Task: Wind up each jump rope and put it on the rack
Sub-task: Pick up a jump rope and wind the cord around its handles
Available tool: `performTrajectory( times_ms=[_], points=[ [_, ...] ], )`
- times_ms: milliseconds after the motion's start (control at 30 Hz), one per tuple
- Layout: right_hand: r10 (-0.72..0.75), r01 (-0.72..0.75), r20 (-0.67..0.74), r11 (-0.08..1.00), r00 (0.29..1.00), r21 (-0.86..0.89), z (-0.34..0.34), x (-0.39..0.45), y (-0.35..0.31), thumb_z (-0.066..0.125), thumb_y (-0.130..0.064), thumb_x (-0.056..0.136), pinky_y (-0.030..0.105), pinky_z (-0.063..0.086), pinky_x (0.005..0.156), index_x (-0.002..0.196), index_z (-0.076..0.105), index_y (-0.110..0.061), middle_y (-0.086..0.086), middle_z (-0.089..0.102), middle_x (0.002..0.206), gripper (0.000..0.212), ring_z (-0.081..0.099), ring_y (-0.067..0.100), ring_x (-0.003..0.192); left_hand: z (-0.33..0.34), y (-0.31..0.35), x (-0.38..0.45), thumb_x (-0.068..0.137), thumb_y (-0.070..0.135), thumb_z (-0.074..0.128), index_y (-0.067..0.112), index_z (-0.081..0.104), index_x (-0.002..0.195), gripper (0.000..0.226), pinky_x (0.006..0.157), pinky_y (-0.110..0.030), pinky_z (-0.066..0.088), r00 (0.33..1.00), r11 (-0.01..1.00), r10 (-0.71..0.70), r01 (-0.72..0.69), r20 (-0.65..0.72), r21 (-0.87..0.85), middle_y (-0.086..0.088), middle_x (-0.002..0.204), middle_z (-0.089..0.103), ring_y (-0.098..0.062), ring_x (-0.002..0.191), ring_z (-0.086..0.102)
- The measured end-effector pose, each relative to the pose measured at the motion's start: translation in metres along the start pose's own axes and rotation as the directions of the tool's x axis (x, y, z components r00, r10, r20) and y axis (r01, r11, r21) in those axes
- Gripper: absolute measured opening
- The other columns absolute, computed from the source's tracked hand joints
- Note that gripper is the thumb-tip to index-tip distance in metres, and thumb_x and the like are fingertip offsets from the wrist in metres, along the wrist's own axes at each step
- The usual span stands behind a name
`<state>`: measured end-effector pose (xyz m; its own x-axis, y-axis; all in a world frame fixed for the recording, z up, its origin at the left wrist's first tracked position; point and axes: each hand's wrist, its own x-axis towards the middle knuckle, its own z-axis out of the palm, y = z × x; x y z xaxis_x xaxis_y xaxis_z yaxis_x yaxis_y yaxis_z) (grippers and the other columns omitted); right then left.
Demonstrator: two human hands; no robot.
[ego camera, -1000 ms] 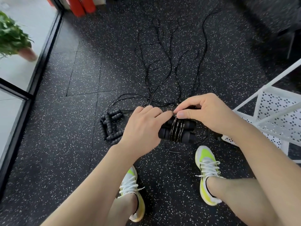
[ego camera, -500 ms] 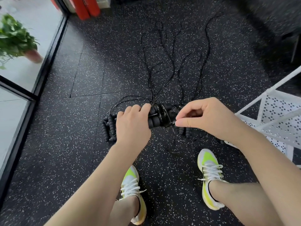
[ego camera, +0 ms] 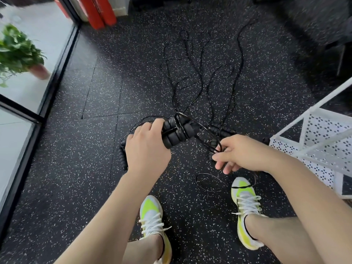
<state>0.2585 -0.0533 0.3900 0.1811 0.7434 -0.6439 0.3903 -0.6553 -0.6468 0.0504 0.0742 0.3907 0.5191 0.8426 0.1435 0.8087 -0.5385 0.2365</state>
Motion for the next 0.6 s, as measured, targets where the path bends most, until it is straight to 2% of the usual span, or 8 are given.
performTrajectory(
  times_ms=[100, 167, 200, 267, 300, 367, 500, 600],
  points=[
    [0.06, -0.06, -0.091, 0.998, 0.994, 0.008, 0.002, 0.006, 0.005, 0.065, -0.024, 0.097, 0.037, 0.057, 0.069, 0.116, 0.054, -0.011, 0.004, 0.078, 0.082, 0.025, 0.075, 0.023, 0.072, -0.002, 0.002, 0.0, 0.077, 0.013, 0.067, 0.028, 0.059, 0.117, 0.044, 0.07, -0.036, 0.039, 0.996, 0.992, 0.051, -0.042, 0.078, -0.117, 0.007, 0.094, 0.058, -0.029, 0.087, 0.056],
    [0.061, -0.069, -0.225, 0.997, 0.972, -0.024, 0.0, 0.009, 0.01, 0.066, -0.023, 0.097, 0.037, 0.06, 0.071, 0.133, 0.05, -0.017, 0.002, 0.077, 0.079, 0.04, 0.075, 0.019, 0.07, -0.004, 0.0, 0.001, 0.078, 0.015, 0.068, 0.034, 0.058, 0.12, 0.047, 0.07, -0.036, 0.042, 0.986, 0.975, 0.093, -0.062, 0.137, -0.214, 0.011, 0.096, 0.059, -0.026, 0.088, 0.056],
    [0.046, -0.049, -0.301, 0.999, 0.952, -0.004, -0.002, 0.011, 0.013, 0.067, -0.021, 0.097, 0.038, 0.061, 0.072, 0.132, 0.054, -0.02, 0.001, 0.077, 0.077, 0.037, 0.075, 0.019, 0.07, -0.005, -0.003, 0.001, 0.078, 0.016, 0.069, 0.036, 0.058, 0.121, 0.049, 0.071, -0.036, 0.044, 0.982, 0.969, 0.113, -0.074, 0.153, -0.235, 0.012, 0.098, 0.059, -0.025, 0.089, 0.057],
    [0.007, 0.025, -0.453, 0.998, 0.891, 0.064, -0.008, 0.013, 0.016, 0.064, -0.019, 0.097, 0.045, 0.062, 0.075, 0.107, 0.067, -0.024, 0.001, 0.075, 0.072, 0.012, 0.074, 0.021, 0.068, -0.005, -0.01, 0.002, 0.078, 0.015, 0.069, 0.038, 0.058, 0.123, 0.052, 0.074, -0.037, 0.046, 0.968, 0.969, 0.164, -0.122, 0.19, -0.215, 0.011, 0.1, 0.061, -0.024, 0.092, 0.058],
    [-0.014, 0.074, -0.519, 0.993, 0.855, 0.094, -0.011, 0.012, 0.015, 0.063, -0.02, 0.097, 0.047, 0.061, 0.076, 0.094, 0.07, -0.024, 0.001, 0.074, 0.071, 0.009, 0.074, 0.021, 0.067, -0.004, -0.015, 0.003, 0.078, 0.015, 0.069, 0.038, 0.058, 0.124, 0.052, 0.076, -0.037, 0.046, 0.96, 0.972, 0.188, -0.151, 0.209, -0.183, 0.01, 0.101, 0.062, -0.024, 0.093, 0.058],
    [-0.064, 0.173, -0.617, 0.978, 0.784, 0.119, -0.015, 0.012, 0.014, 0.061, -0.024, 0.097, 0.045, 0.061, 0.076, 0.085, 0.072, -0.02, 0.0, 0.074, 0.072, 0.016, 0.073, 0.02, 0.067, -0.001, -0.023, 0.003, 0.08, 0.016, 0.07, 0.036, 0.058, 0.124, 0.05, 0.076, -0.037, 0.043, 0.952, 0.977, 0.209, -0.191, 0.223, -0.098, 0.007, 0.1, 0.062, -0.026, 0.095, 0.058],
    [-0.176, 0.315, -0.696, 0.946, 0.696, 0.076, -0.016, 0.011, 0.009, 0.061, -0.028, 0.098, 0.036, 0.06, 0.072, 0.087, 0.073, -0.023, -0.004, 0.074, 0.075, 0.017, 0.072, 0.011, 0.068, 0.005, -0.027, 0.003, 0.082, 0.015, 0.063, 0.032, 0.054, 0.125, 0.047, 0.082, -0.039, 0.04, 0.966, 0.99, 0.103, -0.122, 0.237, 0.069, 0.005, 0.102, 0.059, -0.028, 0.097, 0.058],
    [-0.263, 0.309, -0.691, 0.949, 0.673, -0.061, -0.016, 0.009, 0.007, 0.063, -0.025, 0.098, 0.013, 0.049, 0.068, 0.091, 0.075, -0.024, -0.012, 0.073, 0.079, 0.013, 0.066, -0.002, 0.071, 0.005, -0.027, 0.004, 0.081, 0.014, 0.063, 0.026, 0.051, 0.12, 0.042, 0.079, -0.039, 0.041, 0.975, 0.992, -0.04, 0.013, 0.218, 0.125, 0.0, 0.105, 0.06, -0.031, 0.1, 0.058]
  ],
)
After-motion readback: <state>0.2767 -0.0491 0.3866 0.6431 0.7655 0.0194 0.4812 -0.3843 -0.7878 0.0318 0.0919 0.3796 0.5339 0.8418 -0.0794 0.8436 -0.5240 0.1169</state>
